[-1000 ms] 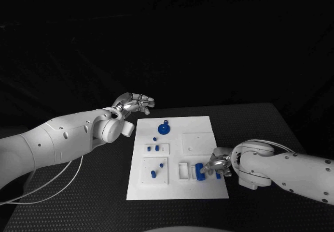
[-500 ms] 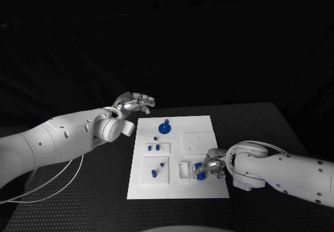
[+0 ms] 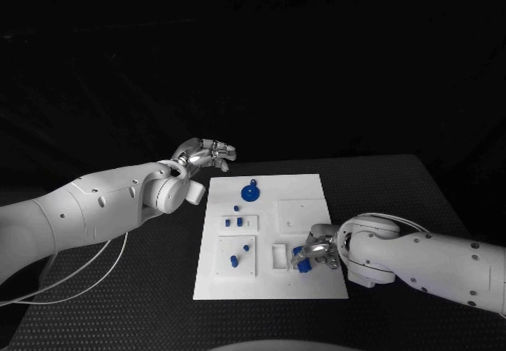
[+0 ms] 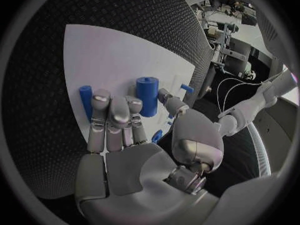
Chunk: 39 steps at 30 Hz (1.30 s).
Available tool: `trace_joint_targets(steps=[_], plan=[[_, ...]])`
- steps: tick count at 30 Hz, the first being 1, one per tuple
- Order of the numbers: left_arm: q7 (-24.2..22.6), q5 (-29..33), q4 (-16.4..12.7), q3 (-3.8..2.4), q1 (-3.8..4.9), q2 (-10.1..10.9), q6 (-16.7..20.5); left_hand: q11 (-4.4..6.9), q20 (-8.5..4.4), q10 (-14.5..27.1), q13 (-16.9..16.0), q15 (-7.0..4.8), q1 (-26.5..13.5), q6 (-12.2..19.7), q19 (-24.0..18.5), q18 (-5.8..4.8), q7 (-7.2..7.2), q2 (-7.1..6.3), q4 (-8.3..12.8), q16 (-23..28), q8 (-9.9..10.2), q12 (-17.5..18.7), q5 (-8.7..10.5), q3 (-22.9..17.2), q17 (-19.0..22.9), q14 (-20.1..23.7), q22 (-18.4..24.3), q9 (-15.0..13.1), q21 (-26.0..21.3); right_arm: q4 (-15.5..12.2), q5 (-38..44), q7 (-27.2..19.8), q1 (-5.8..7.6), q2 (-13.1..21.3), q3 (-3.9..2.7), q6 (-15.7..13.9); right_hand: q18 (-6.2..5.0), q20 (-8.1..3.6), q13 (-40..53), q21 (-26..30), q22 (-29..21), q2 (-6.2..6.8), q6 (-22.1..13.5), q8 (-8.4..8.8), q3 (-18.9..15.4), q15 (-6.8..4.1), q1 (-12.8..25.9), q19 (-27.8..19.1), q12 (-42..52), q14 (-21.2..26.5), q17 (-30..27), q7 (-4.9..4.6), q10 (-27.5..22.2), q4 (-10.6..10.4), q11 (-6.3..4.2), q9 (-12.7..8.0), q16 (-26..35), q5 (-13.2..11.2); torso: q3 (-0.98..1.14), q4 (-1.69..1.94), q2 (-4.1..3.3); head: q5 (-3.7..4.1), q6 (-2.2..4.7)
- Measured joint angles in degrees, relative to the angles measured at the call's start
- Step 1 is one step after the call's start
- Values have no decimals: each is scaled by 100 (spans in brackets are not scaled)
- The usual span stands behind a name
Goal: Assemble the parts on the task board
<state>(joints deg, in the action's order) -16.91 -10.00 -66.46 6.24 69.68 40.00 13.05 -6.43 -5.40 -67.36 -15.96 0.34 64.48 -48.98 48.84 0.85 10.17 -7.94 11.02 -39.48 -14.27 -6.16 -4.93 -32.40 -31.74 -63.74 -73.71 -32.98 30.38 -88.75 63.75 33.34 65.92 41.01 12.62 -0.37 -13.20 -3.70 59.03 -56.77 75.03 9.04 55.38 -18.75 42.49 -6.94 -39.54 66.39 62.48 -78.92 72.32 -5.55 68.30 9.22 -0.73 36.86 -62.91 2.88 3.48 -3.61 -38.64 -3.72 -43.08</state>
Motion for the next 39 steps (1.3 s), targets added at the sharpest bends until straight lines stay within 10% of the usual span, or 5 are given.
trace_joint_targets(steps=[7,24,39], plan=[[2,0,-1,0,1,20,0,0,0,0,0,0,0,0,0,0,0,0,0,0,0,0,0,0,-5,0,0,0,0,-101,26,-53,-7,90,0,-51,41,12,3,-36,0,-200,58,86,204,1,-104,-52,-3,1,-68,17,20,360,-21,-78,-32,-28,2,0,-1,-32,-16],[4,1,4,0,0,8,0,1,1,-1,-1,0,0,0,-1,0,0,0,0,0,0,0,0,0,-11,0,-4,1,0,-549,-217,32,282,425,34,-219,42,64,2,-68,0,-457,266,62,161,-20,32,-40,-66,42,-154,119,123,334,-80,-67,-116,-21,-2,-11,4,-14,19],[12,2,1,0,2,-40,-10,1,9,-1,-1,0,-21,0,-9,0,0,-25,-17,23,0,0,0,17,-25,0,-17,1,-23,-106,-615,54,307,-251,38,-282,43,84,10,-92,0,-534,331,101,221,-43,454,-59,-132,83,-221,171,135,197,-92,-109,-165,-21,-4,3,-7,4,10]])
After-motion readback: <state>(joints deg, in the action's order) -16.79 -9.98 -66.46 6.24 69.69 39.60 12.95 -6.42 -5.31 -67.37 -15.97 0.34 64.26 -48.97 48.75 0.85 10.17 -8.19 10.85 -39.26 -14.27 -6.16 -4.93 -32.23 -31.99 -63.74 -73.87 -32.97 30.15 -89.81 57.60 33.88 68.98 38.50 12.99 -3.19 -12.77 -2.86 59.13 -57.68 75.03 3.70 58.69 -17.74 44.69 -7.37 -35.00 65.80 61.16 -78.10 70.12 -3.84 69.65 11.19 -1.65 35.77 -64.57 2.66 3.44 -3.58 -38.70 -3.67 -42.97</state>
